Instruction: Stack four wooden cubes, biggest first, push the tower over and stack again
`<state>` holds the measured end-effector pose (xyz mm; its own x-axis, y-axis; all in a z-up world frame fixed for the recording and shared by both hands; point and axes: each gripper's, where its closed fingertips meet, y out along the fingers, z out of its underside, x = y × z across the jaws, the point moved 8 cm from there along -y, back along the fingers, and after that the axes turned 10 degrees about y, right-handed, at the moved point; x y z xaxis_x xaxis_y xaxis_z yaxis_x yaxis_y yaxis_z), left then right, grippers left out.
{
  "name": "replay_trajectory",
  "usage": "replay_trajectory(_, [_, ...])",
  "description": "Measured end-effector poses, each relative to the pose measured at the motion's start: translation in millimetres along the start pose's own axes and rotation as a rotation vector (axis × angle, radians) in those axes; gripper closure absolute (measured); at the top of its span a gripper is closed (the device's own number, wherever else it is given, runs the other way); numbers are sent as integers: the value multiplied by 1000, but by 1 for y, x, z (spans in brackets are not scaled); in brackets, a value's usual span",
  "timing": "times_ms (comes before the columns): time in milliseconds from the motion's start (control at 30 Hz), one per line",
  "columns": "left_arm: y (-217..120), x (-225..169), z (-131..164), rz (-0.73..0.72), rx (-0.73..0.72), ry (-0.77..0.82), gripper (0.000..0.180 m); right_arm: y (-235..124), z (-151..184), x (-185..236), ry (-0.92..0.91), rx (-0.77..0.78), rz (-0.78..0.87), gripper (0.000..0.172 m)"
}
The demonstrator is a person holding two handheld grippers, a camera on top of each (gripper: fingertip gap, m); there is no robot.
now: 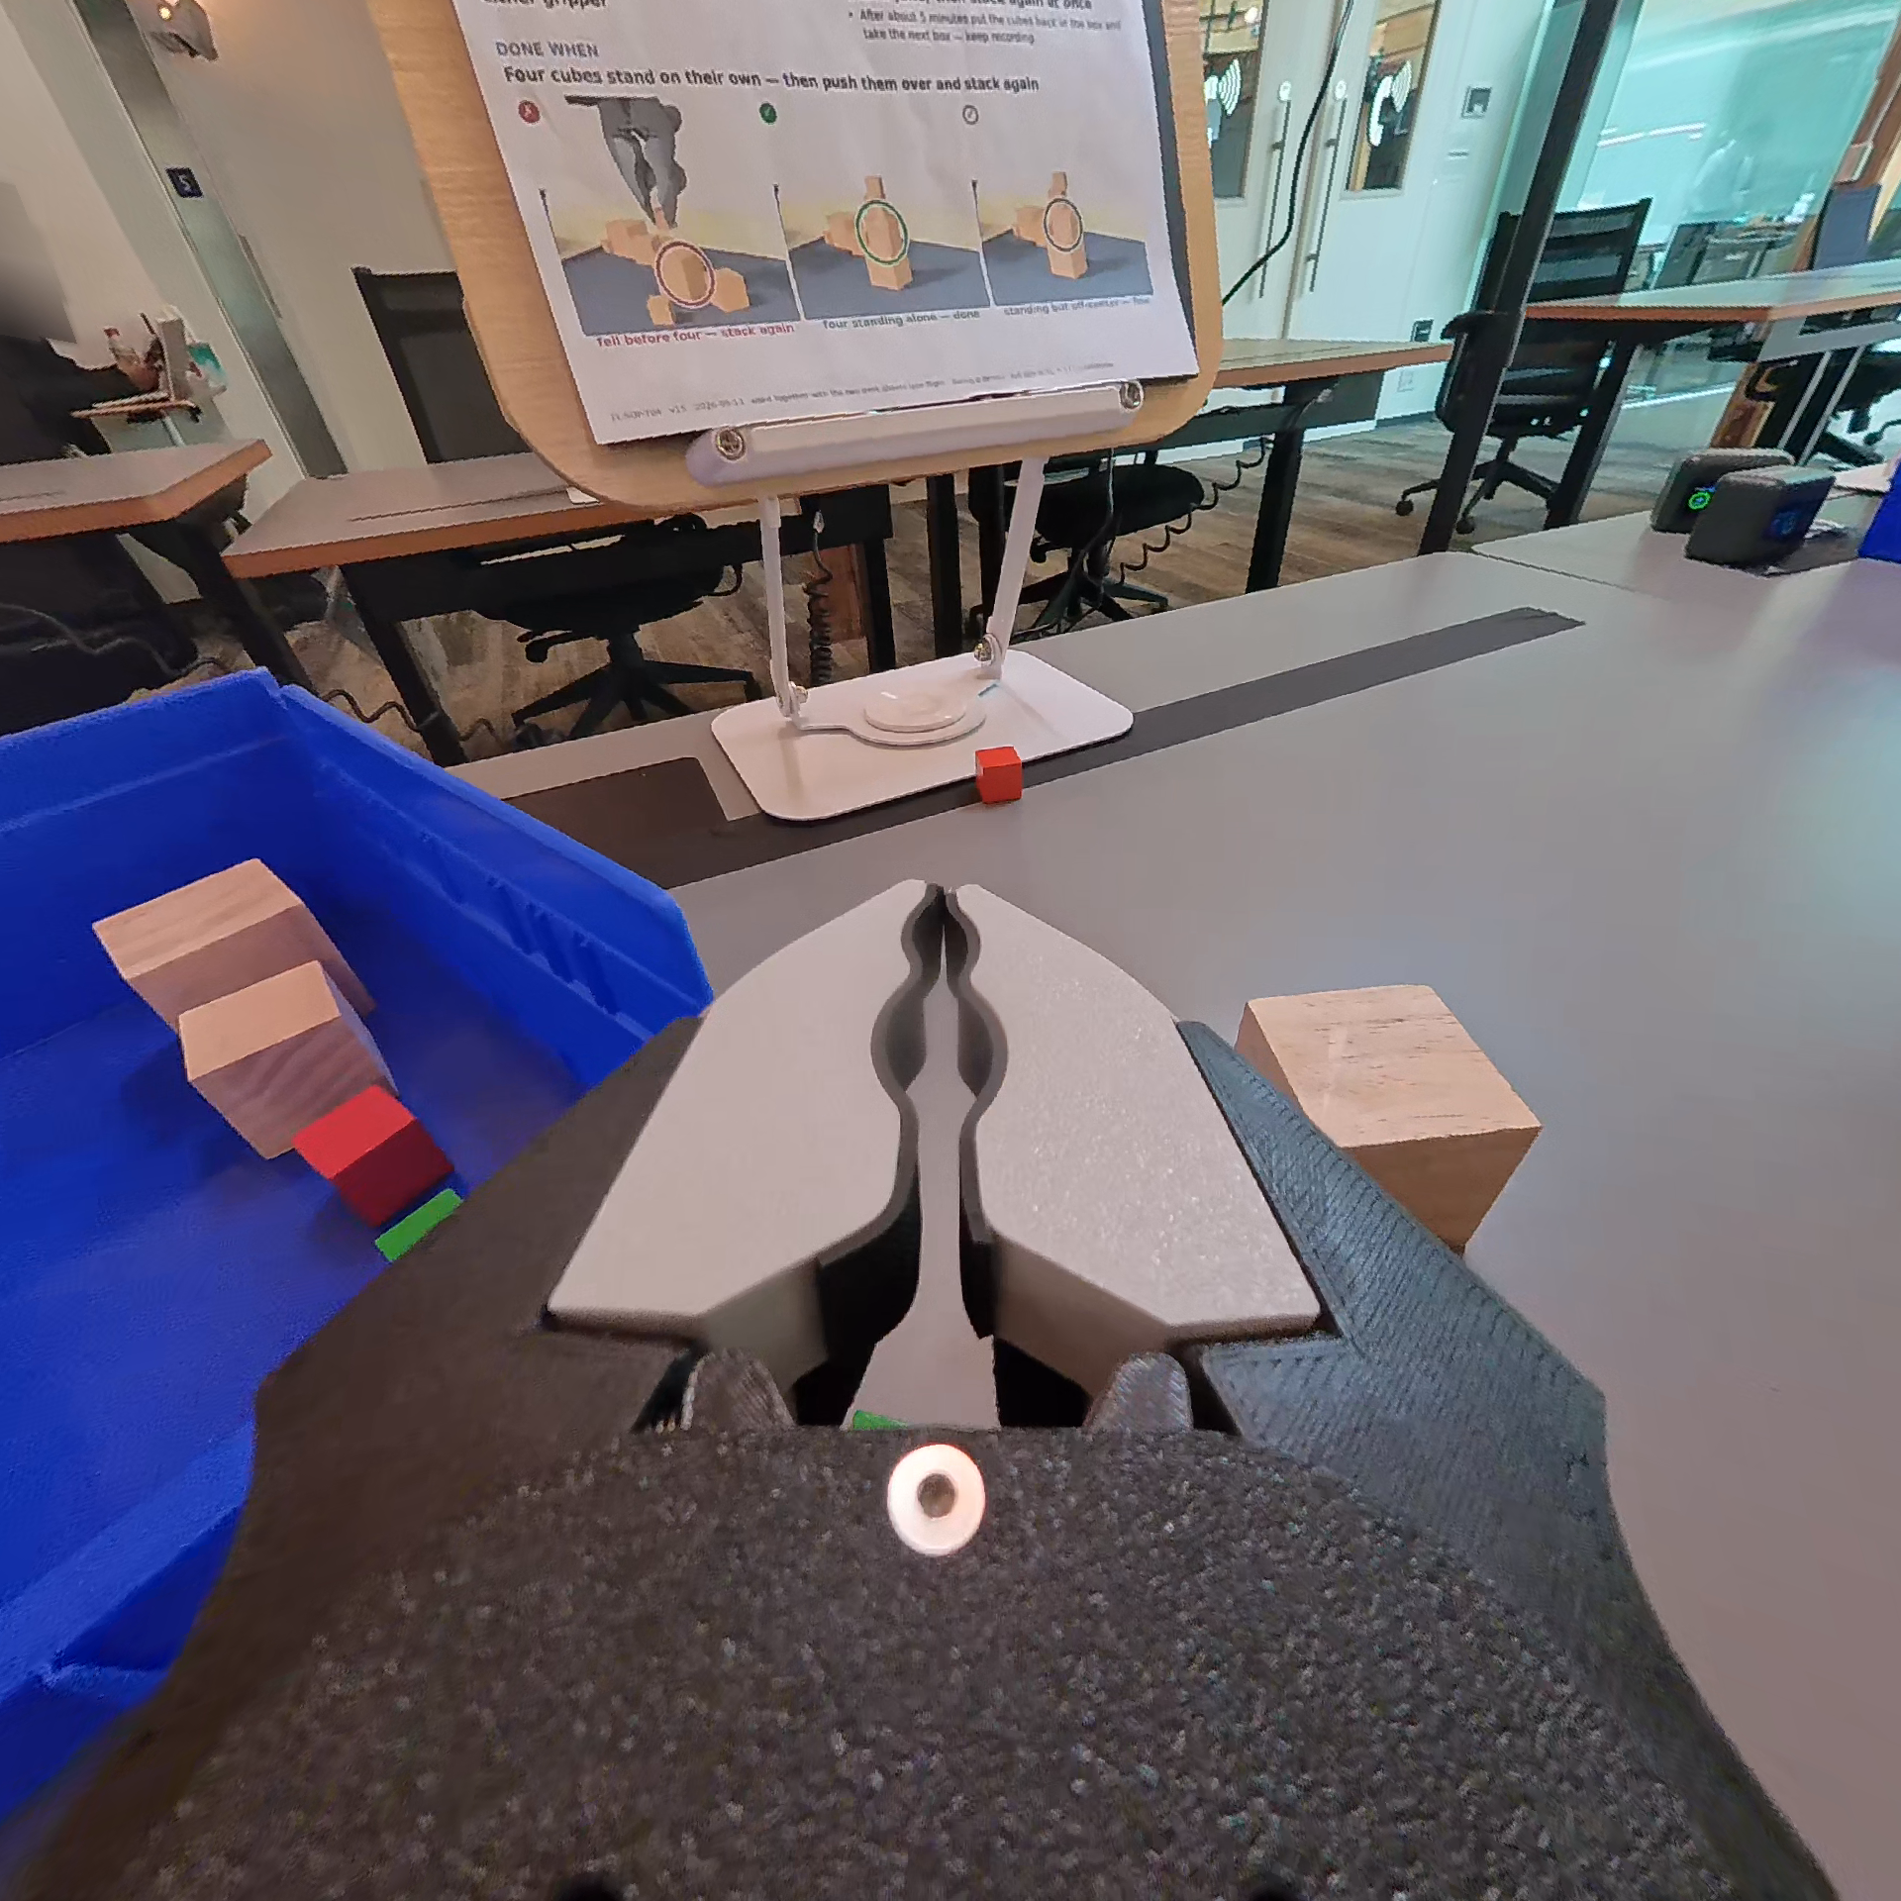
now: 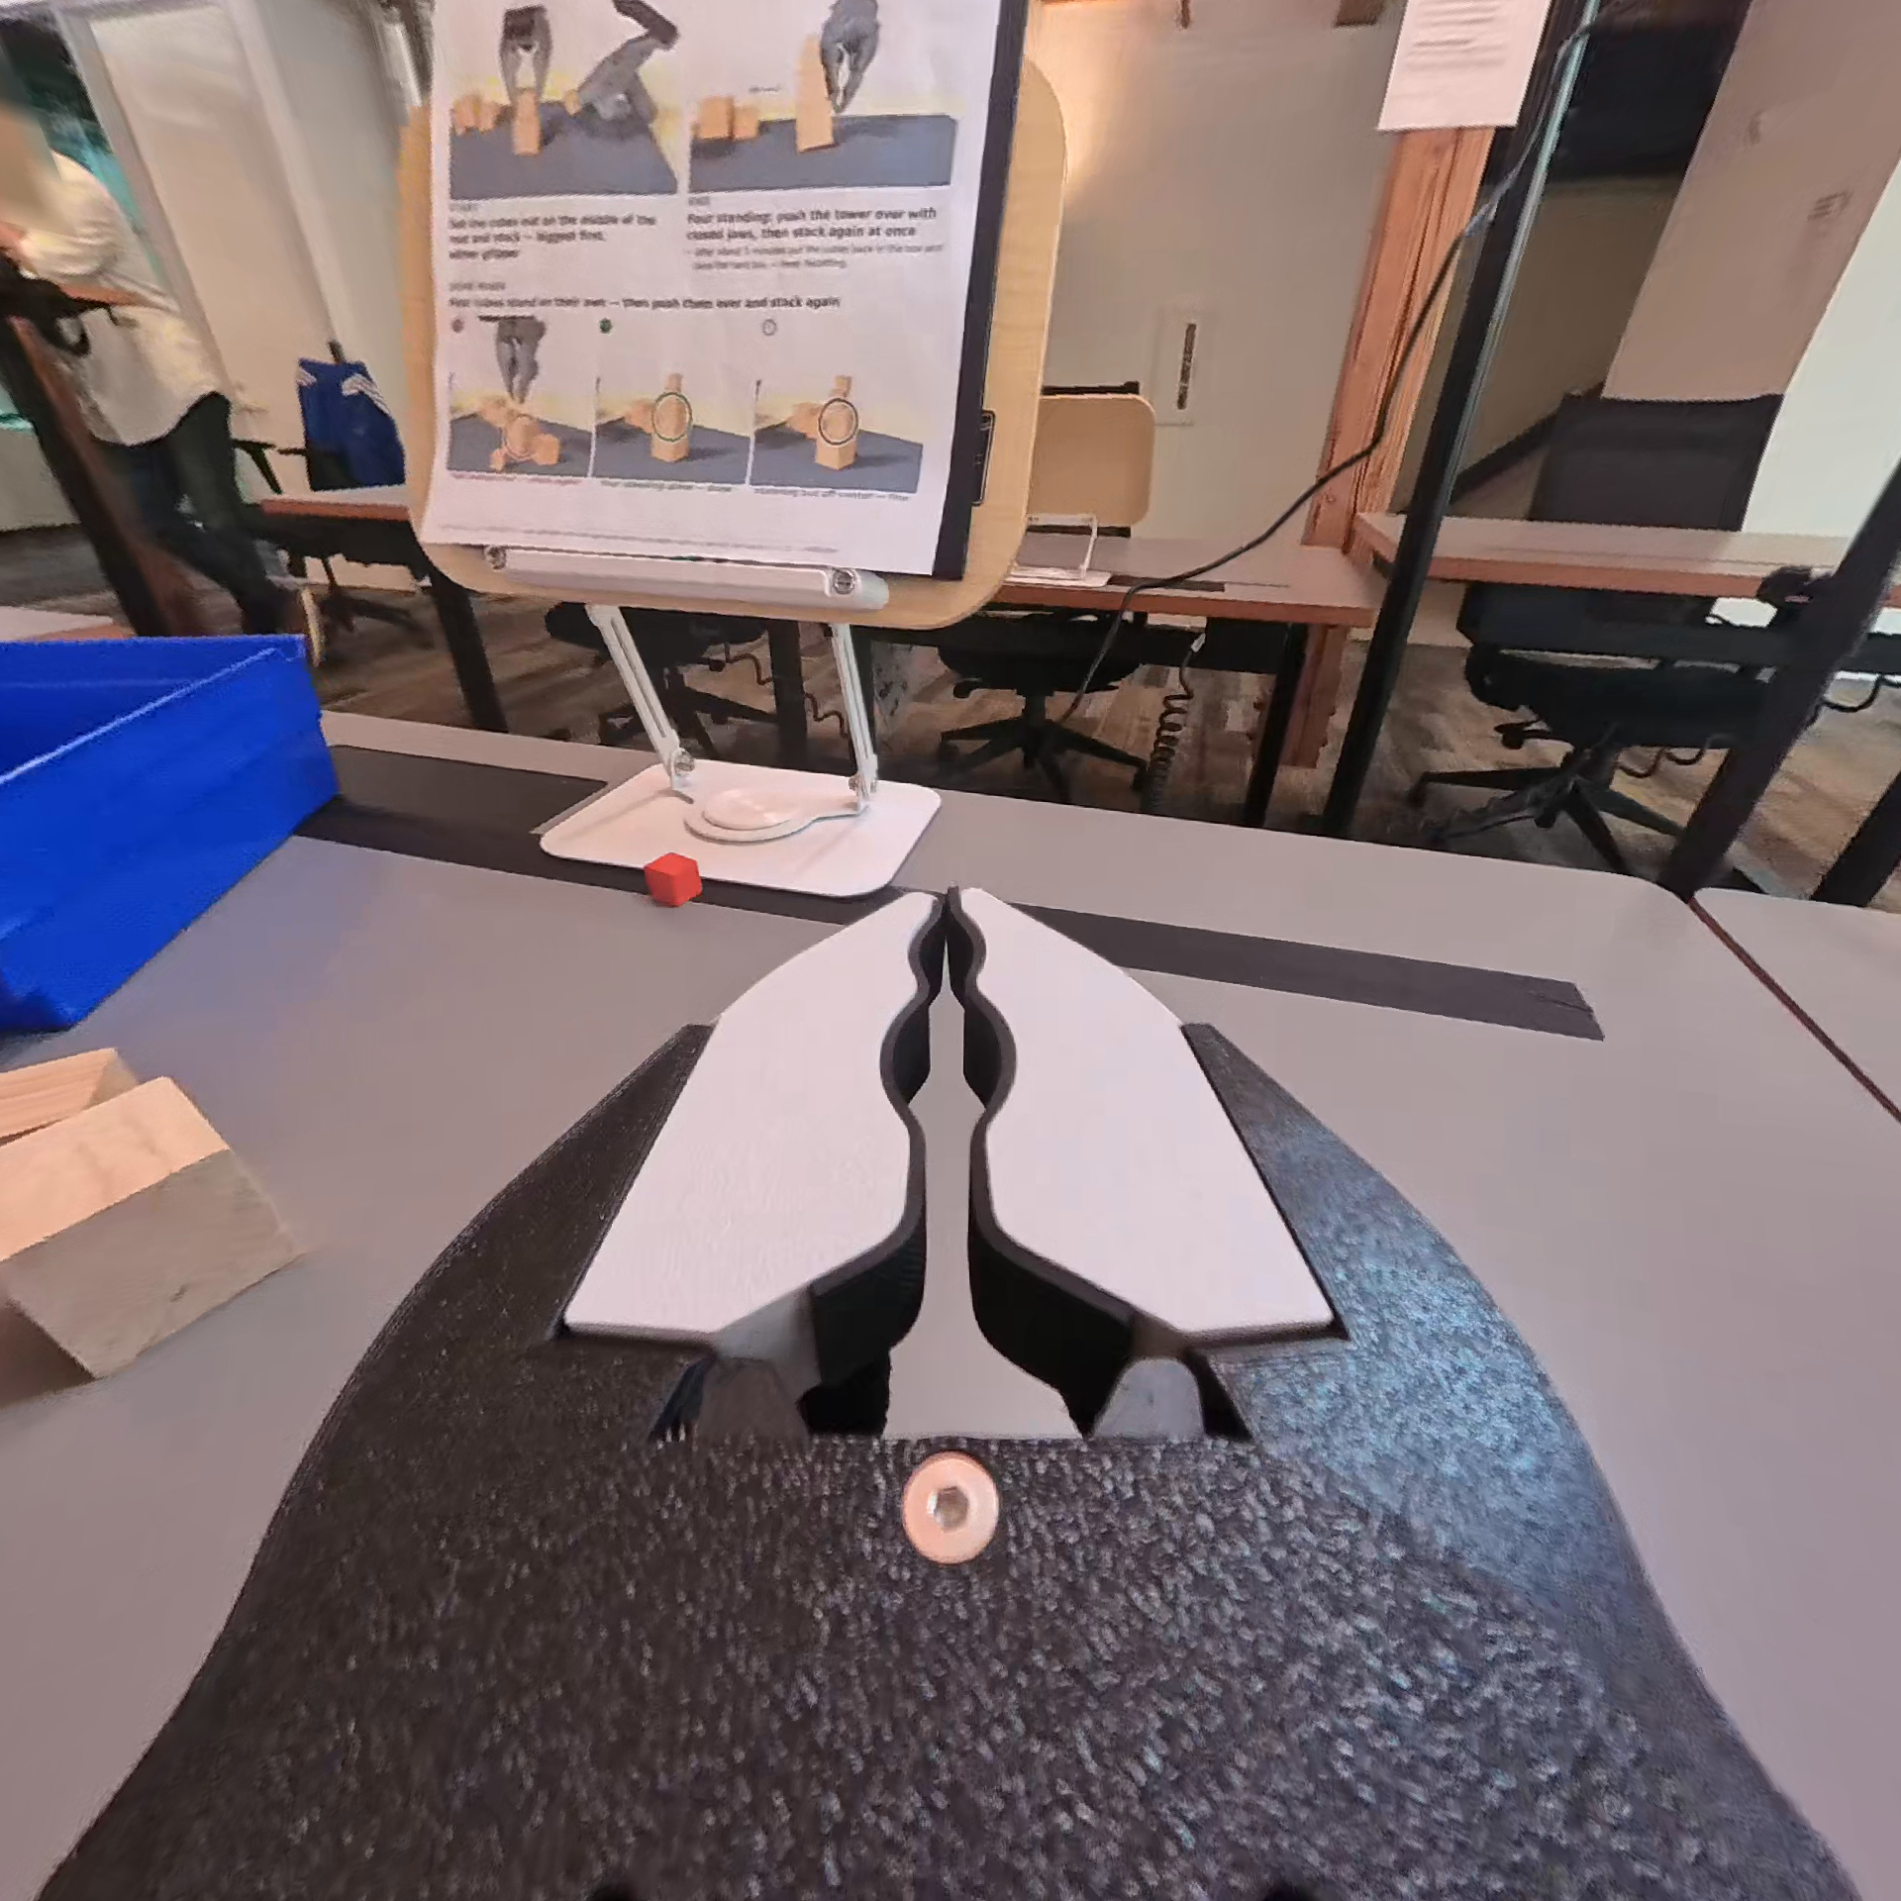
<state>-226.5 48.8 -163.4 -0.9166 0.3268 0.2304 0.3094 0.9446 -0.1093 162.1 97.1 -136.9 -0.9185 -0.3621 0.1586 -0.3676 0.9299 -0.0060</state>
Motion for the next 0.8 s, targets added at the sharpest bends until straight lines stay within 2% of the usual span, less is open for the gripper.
replay_trajectory(267, [3, -10, 1, 75, -2, 29, 180, 3, 7, 12, -48, 12, -51, 171])
replay_trajectory(367, [4, -27, 0, 276, -53, 47, 179, 3, 8, 13, -45, 20, -68, 171])
replay_trajectory(500, [8, -46, 2, 474, -48, 106, 153, 2, 7, 14, -39, 15, -93, 172])
replay_trajectory(700, [32, -49, 3, 768, 164, 313, 125, 2, 6, 16, -45, 18, -120, 171])
replay_trajectory(800, [48, -49, 6, 905, 321, 425, 113, 2, 6, 15, -43, 21, -125, 171])
